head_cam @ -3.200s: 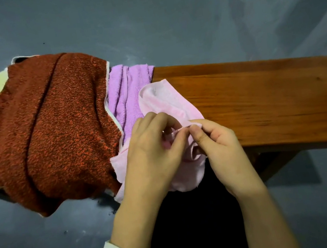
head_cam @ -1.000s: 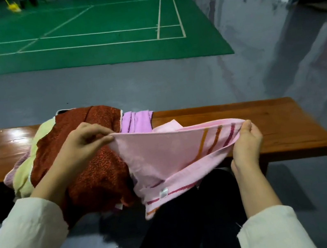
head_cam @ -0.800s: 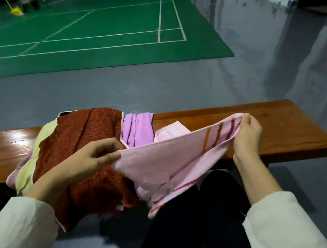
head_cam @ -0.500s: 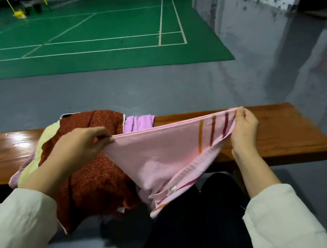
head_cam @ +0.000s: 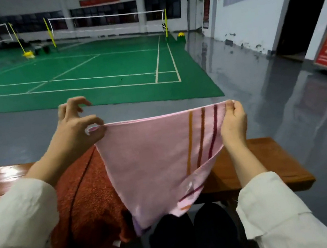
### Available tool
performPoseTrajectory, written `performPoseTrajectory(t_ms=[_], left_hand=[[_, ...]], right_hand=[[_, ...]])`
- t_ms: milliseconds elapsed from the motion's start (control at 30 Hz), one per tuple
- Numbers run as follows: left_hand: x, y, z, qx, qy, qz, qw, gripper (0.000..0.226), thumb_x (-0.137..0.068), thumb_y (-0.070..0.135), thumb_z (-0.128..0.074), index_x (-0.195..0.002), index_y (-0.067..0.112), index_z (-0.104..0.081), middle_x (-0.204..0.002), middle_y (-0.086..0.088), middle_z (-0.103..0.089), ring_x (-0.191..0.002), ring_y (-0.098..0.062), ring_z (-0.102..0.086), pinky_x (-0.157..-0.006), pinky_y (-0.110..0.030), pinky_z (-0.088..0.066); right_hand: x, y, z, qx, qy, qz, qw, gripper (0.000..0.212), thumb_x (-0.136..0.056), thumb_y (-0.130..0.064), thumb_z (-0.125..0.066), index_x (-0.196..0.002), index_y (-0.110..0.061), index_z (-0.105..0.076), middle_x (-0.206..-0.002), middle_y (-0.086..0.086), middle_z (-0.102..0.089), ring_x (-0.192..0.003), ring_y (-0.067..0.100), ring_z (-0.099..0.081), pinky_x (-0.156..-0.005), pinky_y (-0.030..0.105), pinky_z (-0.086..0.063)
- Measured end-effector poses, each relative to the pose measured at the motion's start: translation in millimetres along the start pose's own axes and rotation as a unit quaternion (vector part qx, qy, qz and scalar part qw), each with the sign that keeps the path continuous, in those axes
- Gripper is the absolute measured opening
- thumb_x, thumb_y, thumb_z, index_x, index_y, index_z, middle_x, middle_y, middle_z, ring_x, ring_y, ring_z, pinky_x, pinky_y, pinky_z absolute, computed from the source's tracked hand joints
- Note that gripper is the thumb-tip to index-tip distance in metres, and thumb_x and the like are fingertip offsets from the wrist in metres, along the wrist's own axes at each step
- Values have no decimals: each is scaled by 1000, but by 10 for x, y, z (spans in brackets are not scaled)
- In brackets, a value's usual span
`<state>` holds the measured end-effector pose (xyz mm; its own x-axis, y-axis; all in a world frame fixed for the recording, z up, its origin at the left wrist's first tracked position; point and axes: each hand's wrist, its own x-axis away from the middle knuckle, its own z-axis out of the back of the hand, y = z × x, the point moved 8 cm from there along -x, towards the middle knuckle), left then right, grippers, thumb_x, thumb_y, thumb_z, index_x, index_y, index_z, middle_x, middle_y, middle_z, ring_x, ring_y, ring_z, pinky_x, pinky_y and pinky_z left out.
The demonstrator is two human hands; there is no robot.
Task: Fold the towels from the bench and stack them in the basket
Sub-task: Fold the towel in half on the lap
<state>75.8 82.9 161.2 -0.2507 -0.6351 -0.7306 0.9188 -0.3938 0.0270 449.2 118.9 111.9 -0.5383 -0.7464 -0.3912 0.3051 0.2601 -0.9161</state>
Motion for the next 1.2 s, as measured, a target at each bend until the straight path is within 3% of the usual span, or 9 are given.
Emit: performPoseTrajectory(t_ms=[67,133,267,467,600,733,900,1100,1200], left_hand=[[-124,-58,92,122,20,66,990,16,-77,4,-74,-79,15,-61,-108,10,-44,-99,-11,-50,-91,-27,-41],[-148,-161,117,259,58,193,945,17,-83,9,-64,-78,23,-55,-91,14,-53,-76,7,-51,-72,-13,-42],[-163,-101,213,380,150,259,875,20,-91,14,-58,-72,19,-53,-67,8,-51,-60,0,-41,-55,-16,-35],[-310,-35,59,318,118,258,905,29,-95,18,-57,-69,4,-55,-62,0,-43,-58,-8,-33,-51,-20,-29],[-412,-169,-265,353,104,327,870,32,-94,17,-58,-63,15,-50,-59,2,-40,-57,-9,-32,-48,-20,-28],[-876,-160,-59,343,166,310,871,34,-98,20,-51,-64,21,-43,-61,6,-38,-55,-5,-30,-51,-20,-27],[-889,11,-63,300,189,261,898,28,-99,20,-48,-72,14,-43,-62,6,-38,-53,-2,-34,-55,-19,-30],[145,244,-666,191,68,220,954,12,-97,9,-52,-91,-2,-55,-67,-18,-57,-62,-34,-56,-57,-28,-23],[847,283,-1042,177,-36,241,954,6,-96,12,-52,-97,7,-56,-71,-14,-62,-67,-35,-62,-59,-30,-32]], right_hand=[[-61,-167,42,1,6,9,1000,32,-104,-24,-35,-106,-2,-58,-92,5,-53,-87,18,-46,-64,24,-26],[-82,-332,88,-3,12,24,1000,32,-104,-24,-36,-105,-3,-59,-92,5,-54,-88,17,-46,-66,24,-27],[-156,-595,239,-34,37,48,998,30,-103,-24,-38,-102,-3,-60,-91,5,-55,-86,17,-47,-66,24,-28],[-370,-407,197,-47,2,-10,999,25,-102,-27,-42,-88,-11,-54,-86,4,-53,-81,14,-45,-67,25,-34],[-475,-138,-43,-79,-15,-70,994,23,-101,-25,-45,-87,-11,-57,-87,4,-58,-83,15,-49,-73,26,-40],[-796,-467,-52,-120,38,-33,992,28,-100,-24,-46,-75,-17,-52,-72,-7,-50,-77,12,-43,-65,24,-38],[-854,-542,120,-137,74,6,988,19,-101,-21,-43,-92,-15,-58,-83,1,-54,-77,9,-44,-60,12,-37],[-96,658,326,-88,89,-81,989,18,-101,-15,-41,-95,-10,-57,-87,5,-57,-81,15,-48,-62,16,-38],[439,1394,400,-67,73,-162,982,22,-101,-14,-41,-105,-6,-60,-97,7,-59,-90,18,-51,-75,23,-40]])
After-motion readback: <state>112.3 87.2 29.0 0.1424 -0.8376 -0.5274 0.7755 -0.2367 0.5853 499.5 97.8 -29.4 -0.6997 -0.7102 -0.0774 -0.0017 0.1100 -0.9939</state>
